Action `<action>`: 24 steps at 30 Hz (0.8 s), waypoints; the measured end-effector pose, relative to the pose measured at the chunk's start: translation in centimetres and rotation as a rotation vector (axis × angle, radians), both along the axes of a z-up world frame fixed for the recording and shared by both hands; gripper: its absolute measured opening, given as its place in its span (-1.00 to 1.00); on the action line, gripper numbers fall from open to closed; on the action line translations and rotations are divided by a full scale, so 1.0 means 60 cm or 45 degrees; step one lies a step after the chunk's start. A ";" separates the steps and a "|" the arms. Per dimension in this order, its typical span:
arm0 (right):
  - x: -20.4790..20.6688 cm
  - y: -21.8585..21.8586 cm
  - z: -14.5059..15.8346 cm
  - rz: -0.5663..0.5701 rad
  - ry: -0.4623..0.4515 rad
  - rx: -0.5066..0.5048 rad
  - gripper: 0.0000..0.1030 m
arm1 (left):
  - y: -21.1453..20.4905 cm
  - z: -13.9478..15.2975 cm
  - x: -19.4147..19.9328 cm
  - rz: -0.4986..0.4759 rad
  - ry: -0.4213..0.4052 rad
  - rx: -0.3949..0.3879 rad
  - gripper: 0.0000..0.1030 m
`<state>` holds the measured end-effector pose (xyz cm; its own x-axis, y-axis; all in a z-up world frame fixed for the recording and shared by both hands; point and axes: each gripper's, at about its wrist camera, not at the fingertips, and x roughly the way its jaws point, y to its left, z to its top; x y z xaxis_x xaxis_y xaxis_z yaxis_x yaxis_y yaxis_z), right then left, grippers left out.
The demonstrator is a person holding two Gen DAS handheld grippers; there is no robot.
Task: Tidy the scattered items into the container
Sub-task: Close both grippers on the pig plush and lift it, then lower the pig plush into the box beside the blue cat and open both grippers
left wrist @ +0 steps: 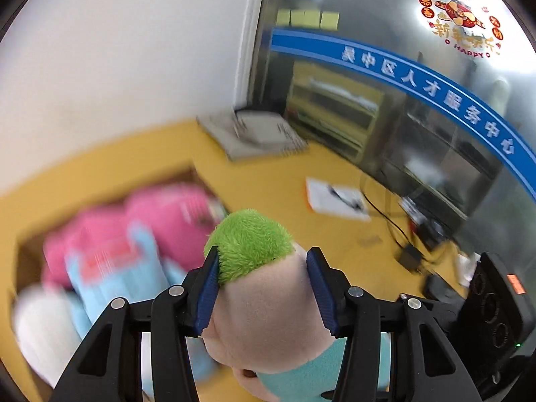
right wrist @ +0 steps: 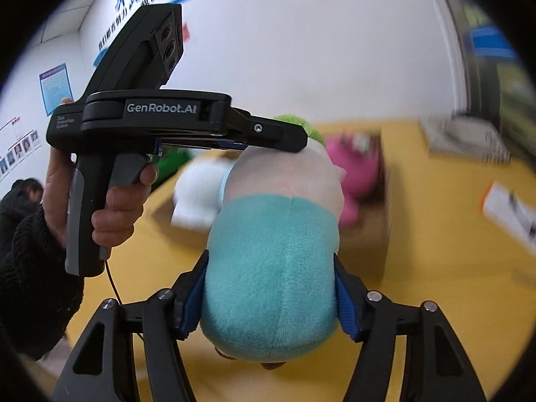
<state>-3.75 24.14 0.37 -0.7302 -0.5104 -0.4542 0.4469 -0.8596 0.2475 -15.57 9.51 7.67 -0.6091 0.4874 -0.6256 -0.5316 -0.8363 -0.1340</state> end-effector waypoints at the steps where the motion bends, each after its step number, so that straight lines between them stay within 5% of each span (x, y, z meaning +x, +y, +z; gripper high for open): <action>1: -0.029 0.000 0.009 -0.013 0.032 -0.013 0.24 | -0.001 0.009 -0.023 0.010 0.009 -0.007 0.06; 4: -0.123 -0.009 -0.001 -0.062 0.088 0.009 0.25 | 0.002 -0.012 -0.130 0.031 -0.086 -0.060 0.07; 6: -0.172 -0.020 -0.046 -0.092 0.025 0.100 0.25 | 0.014 -0.078 -0.185 0.022 -0.223 -0.108 0.06; 11: -0.172 -0.003 -0.115 -0.119 -0.157 0.115 0.25 | 0.036 -0.150 -0.196 -0.052 -0.279 -0.062 0.10; 17: -0.159 0.014 -0.090 -0.147 -0.291 0.159 0.32 | 0.055 -0.183 -0.209 -0.085 -0.368 -0.007 0.22; 21: -0.142 0.018 -0.050 -0.166 -0.162 0.164 0.05 | 0.072 -0.202 -0.207 -0.069 -0.384 -0.050 0.36; 24: -0.176 -0.003 -0.076 -0.156 -0.225 0.284 -0.24 | 0.090 -0.211 -0.207 -0.044 -0.382 -0.134 0.43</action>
<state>-14.31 23.96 -4.21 -0.6798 -0.2970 -0.6706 0.3035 -0.9463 0.1115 -27.96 14.94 -4.98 -0.3739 0.4276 -0.8230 -0.5096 -0.8361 -0.2028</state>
